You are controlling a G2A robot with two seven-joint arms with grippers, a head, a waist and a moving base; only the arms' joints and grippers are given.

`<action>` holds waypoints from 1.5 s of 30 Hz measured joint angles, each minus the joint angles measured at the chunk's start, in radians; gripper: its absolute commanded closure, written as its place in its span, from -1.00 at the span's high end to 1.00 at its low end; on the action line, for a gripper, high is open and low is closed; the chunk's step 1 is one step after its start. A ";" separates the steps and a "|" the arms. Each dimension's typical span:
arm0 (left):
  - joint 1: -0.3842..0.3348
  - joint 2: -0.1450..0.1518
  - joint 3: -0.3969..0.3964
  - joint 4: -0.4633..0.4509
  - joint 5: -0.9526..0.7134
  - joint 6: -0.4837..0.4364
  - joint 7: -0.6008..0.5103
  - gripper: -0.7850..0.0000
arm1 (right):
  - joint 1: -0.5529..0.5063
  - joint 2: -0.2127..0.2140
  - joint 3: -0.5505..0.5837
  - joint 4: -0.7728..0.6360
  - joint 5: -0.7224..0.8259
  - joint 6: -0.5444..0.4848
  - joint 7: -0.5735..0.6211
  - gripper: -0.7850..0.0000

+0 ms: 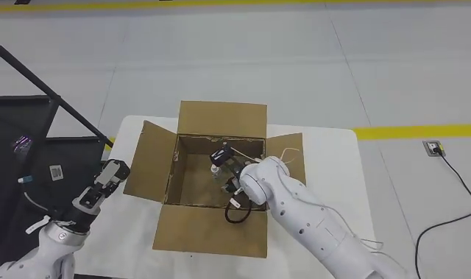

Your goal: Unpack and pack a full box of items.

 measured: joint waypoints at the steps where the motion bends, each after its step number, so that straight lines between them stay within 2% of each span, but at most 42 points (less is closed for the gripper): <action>1: 0.000 0.000 0.000 0.000 0.000 0.000 0.000 1.00 | 0.004 -0.002 -0.001 0.011 0.000 0.003 0.000 -0.41; 2: 0.000 0.000 0.000 0.000 0.000 0.000 0.000 1.00 | 0.008 -0.006 -0.003 0.022 -0.004 0.009 0.000 -0.64; 5: 0.000 0.000 0.000 0.000 0.000 0.000 0.000 1.00 | 0.013 -0.013 -0.006 0.037 -0.015 0.022 -0.004 -1.00; 12: 0.000 0.000 0.000 0.000 0.000 0.000 0.000 1.00 | 0.003 -0.014 0.007 0.009 -0.044 0.026 0.007 -1.00; 18: 0.000 0.000 0.000 0.000 0.000 0.000 0.000 1.00 | -0.050 0.011 0.066 -0.141 -0.119 0.055 0.030 -1.00; 22: 0.000 0.000 0.000 0.000 0.000 0.000 0.000 1.00 | -0.122 0.039 0.128 -0.320 -0.226 0.124 0.071 -1.00; 29: 0.000 0.000 0.000 0.000 0.000 0.000 0.000 1.00 | -0.348 0.088 0.292 -0.768 -0.521 0.311 0.067 -1.00; 33: 0.000 0.000 0.000 0.000 0.000 0.000 0.000 1.00 | -0.450 0.100 0.373 -0.913 -0.708 0.400 0.090 -1.00; 38: 0.000 0.000 0.000 0.000 0.000 0.000 0.000 1.00 | -0.508 0.103 0.472 -0.968 -0.813 0.424 0.131 -1.00; 41: 0.000 0.000 0.000 0.000 0.000 0.000 0.000 1.00 | -0.510 0.102 0.536 -0.933 -0.773 0.400 0.158 -1.00; 45: 0.000 0.000 0.000 0.000 0.000 0.000 0.000 1.00 | -0.495 0.102 0.624 -0.814 -0.666 0.347 0.152 -1.00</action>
